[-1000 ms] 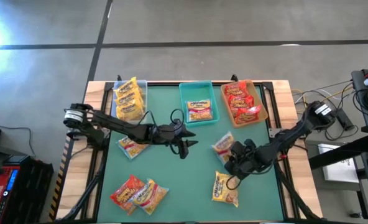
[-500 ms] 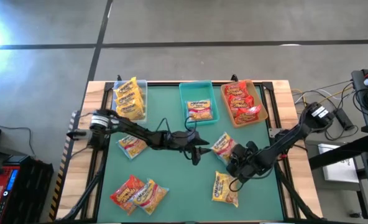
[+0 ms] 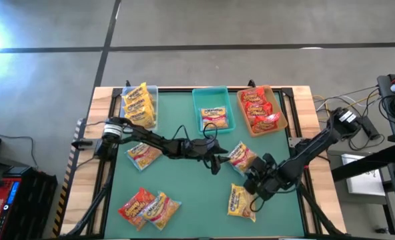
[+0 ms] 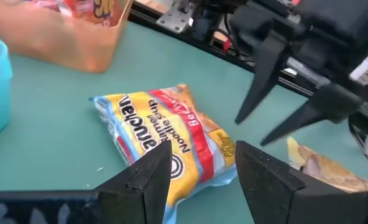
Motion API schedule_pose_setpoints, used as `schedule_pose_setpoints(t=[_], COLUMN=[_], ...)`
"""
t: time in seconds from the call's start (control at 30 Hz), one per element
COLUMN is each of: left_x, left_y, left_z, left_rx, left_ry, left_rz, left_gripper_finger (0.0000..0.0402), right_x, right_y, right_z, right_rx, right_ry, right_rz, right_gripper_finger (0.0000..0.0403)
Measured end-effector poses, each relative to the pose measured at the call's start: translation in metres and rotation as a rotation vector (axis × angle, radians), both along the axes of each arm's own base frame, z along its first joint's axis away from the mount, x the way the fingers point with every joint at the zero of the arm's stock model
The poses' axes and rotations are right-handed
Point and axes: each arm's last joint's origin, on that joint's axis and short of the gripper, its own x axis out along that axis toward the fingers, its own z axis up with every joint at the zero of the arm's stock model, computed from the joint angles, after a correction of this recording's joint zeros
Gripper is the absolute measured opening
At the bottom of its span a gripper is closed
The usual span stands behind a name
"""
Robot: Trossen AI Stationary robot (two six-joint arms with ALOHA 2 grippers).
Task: Sort Maruchan noodles
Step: Put the blue noodle pack into the green bin
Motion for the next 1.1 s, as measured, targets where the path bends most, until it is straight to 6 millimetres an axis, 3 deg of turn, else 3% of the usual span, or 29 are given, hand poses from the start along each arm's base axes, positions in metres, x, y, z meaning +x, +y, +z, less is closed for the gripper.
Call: schedule_pose_setpoints(t=[0.27,0.67,1.1], left_x=[-0.001,0.0,0.006], left_y=[-0.001,0.003,0.034], left_z=[-0.004,-0.007,0.0], left_rx=[-0.045,-0.159,-0.158], left_ry=[0.016,0.015,-0.012], left_rz=[0.011,0.047,0.143], left_gripper_finger=[0.016,0.016,0.016], right_x=[-0.005,-0.027,-0.047], right_y=[-0.009,-0.027,-0.047], right_z=[-0.012,-0.046,-0.079], right_rx=[-0.133,-0.131,-0.155], right_ry=[0.007,0.008,-0.181], right_rz=[-0.042,-0.126,-0.155], right_gripper_finger=[0.0146,0.0146,0.0133])
